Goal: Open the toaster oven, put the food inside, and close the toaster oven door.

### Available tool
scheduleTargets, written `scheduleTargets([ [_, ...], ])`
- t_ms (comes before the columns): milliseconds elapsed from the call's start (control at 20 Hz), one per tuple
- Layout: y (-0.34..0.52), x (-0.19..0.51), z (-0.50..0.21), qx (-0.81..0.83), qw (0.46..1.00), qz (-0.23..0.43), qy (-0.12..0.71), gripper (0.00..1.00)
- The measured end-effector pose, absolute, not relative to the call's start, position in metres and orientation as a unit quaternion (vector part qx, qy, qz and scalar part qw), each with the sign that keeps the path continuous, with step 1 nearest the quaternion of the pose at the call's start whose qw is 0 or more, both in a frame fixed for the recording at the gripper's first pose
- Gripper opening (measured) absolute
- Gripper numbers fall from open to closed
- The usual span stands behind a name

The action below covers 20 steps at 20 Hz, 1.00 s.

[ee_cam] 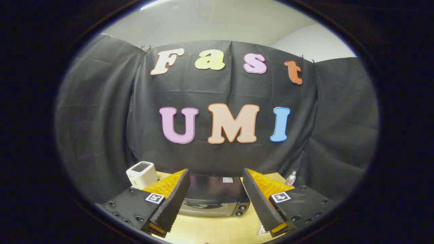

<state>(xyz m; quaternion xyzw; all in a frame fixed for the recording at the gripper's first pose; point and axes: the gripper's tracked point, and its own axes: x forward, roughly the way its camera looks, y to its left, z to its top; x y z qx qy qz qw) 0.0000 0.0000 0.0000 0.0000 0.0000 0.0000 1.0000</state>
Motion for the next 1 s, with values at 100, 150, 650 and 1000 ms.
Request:
scheduleTargets([
  [100,-0.001,-0.006,0.003,-0.008,1.000,-0.010,0.002,0.98],
  [150,-0.001,-0.008,0.005,-0.010,1.000,-0.012,0.001,0.98],
  [650,-0.003,-0.010,-0.007,-0.015,0.999,-0.032,-0.004,0.98],
  [1000,0.016,0.007,-0.029,-0.017,1.000,-0.013,0.000,0.98],
])
